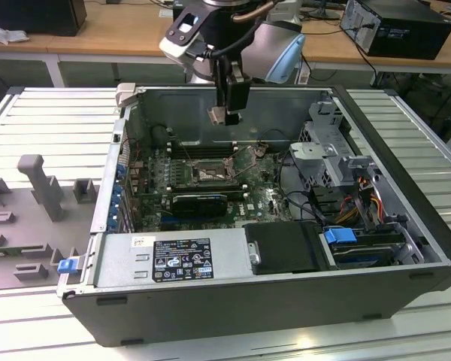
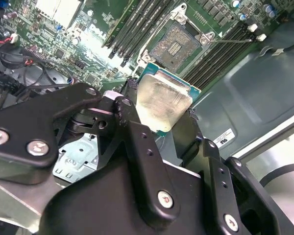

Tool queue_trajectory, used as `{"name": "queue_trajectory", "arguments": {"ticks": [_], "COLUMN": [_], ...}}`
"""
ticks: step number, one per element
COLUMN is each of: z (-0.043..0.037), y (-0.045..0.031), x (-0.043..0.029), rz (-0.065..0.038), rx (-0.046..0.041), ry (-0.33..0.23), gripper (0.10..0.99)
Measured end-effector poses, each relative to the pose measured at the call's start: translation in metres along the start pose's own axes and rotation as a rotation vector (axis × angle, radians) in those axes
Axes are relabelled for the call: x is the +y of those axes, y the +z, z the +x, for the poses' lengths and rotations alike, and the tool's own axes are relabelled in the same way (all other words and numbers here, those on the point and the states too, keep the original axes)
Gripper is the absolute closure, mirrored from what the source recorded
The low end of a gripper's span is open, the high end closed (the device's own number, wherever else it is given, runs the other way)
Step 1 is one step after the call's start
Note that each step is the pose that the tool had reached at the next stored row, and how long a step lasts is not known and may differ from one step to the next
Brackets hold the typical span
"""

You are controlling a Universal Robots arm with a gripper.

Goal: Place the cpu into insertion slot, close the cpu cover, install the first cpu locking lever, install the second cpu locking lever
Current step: 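Place the cpu into insertion slot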

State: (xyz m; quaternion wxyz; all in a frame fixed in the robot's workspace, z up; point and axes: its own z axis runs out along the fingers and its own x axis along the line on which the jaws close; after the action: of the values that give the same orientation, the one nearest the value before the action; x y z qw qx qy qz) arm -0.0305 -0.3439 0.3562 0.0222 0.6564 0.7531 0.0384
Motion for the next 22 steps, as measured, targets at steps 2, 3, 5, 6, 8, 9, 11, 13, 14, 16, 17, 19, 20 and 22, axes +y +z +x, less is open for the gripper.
{"name": "queue_trajectory", "arguments": {"ticks": [2, 3, 5, 6, 8, 9, 11, 13, 14, 16, 17, 19, 20, 22], "z": [0.0000, 0.0000, 0.0000, 0.0000, 0.0000, 0.0000, 0.0000, 0.0000, 0.0000, 0.0000, -0.0001, 0.0000, 0.0000, -0.0001], "y": [0.0001, 0.0001, 0.0002, 0.0002, 0.0004, 0.0004, 0.0007, 0.0012, 0.0014, 0.0019, 0.0019, 0.0023, 0.0026, 0.0031], "x": [0.0000, 0.0000, 0.0000, 0.0000, 0.0000, -0.0001, -0.0001, -0.0001, -0.0001, -0.0001, -0.0002, -0.0002, -0.0002, -0.0003], "rz": [0.000, 0.000, -0.001, -0.001, -0.001, -0.001, -0.002, -0.003, -0.003, -0.003, -0.003, -0.003, -0.003, -0.003], "rx": [-0.0013, -0.0017, -0.0031, -0.0039, -0.0061, -0.0073, -0.0100, -0.0134, -0.0143, -0.0162, -0.0166, -0.0169, -0.0170, -0.0172], "ry": [0.015, 0.020, 0.036, 0.045, 0.071, 0.083, 0.116, 0.155, 0.165, 0.185, 0.189, 0.193, 0.194, 0.195], "gripper": [0.557, 0.557, 0.557, 0.557, 0.557, 0.557, 0.557, 0.557, 0.557, 0.557, 0.557, 0.557, 0.557, 0.557]}}
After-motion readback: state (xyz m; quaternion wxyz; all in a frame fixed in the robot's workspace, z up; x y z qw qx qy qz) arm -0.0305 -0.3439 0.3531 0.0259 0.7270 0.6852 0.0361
